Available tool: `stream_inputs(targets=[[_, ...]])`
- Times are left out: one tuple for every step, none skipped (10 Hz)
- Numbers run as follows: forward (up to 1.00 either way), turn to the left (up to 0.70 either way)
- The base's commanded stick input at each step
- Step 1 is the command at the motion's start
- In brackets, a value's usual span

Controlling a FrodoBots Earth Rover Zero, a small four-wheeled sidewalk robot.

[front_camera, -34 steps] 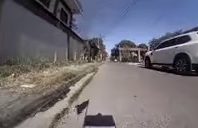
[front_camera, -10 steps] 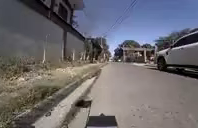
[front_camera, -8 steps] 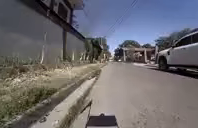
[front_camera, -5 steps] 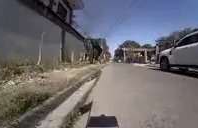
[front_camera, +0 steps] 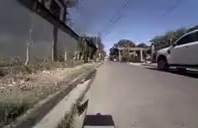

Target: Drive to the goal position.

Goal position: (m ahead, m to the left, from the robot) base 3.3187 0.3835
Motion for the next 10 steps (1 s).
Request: stream_inputs(targets=[[0.70,-0.06],[0.70,0.00],[0.70,0.00],[0.70,0.00],[0.70,0.00],[0.70,0.00],[0.70,0.00],[0.70,0.00],[0.70,0.00],[0.70,0.00]])
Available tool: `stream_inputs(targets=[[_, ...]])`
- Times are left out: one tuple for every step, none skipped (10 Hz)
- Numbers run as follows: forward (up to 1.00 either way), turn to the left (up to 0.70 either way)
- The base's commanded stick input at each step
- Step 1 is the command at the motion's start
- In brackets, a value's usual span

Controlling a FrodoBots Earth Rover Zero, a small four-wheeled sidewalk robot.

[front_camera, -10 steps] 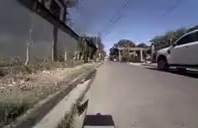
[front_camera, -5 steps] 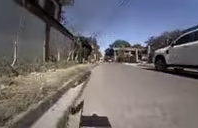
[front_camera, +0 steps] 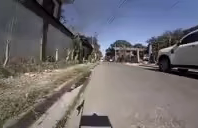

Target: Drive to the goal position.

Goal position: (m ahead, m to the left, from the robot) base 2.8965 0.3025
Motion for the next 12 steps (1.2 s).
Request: stream_inputs(targets=[[0.70,0.00],[0.70,0.00],[0.70,0.00],[0.70,0.00],[0.70,0.00],[0.70,0.00],[0.70,0.00],[0.70,0.00],[0.70,0.00],[0.70,0.00],[0.70,0.00],[0.70,0.00]])
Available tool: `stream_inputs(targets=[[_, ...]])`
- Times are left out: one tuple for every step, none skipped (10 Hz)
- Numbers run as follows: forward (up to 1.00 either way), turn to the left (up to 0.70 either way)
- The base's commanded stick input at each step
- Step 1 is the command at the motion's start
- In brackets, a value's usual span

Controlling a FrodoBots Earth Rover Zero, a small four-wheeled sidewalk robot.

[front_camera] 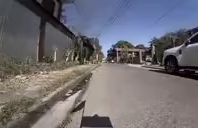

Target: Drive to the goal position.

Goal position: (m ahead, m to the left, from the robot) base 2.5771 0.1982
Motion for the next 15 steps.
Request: stream_inputs(targets=[[0.70,0.00],[0.70,0.00],[0.70,0.00],[0.70,0.00],[0.70,0.00],[0.70,0.00],[0.70,0.00],[0.70,0.00],[0.70,0.00],[0.70,0.00],[0.70,0.00],[0.70,0.00],[0.70,0.00],[0.70,0.00],[0.70,0.00]])
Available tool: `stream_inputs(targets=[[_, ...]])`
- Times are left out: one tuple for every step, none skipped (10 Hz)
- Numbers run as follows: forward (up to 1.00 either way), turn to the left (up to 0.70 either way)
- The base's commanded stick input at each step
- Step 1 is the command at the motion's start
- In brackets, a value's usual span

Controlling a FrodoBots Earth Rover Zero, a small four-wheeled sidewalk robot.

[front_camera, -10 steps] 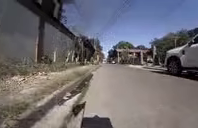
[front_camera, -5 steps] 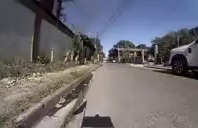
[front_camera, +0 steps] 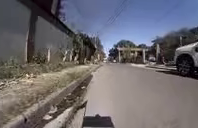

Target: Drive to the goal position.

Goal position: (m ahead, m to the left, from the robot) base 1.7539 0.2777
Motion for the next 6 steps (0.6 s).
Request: stream_inputs(targets=[[0.70,0.00],[0.70,0.00],[0.70,0.00],[0.70,0.00],[0.70,0.00],[0.70,0.00]])
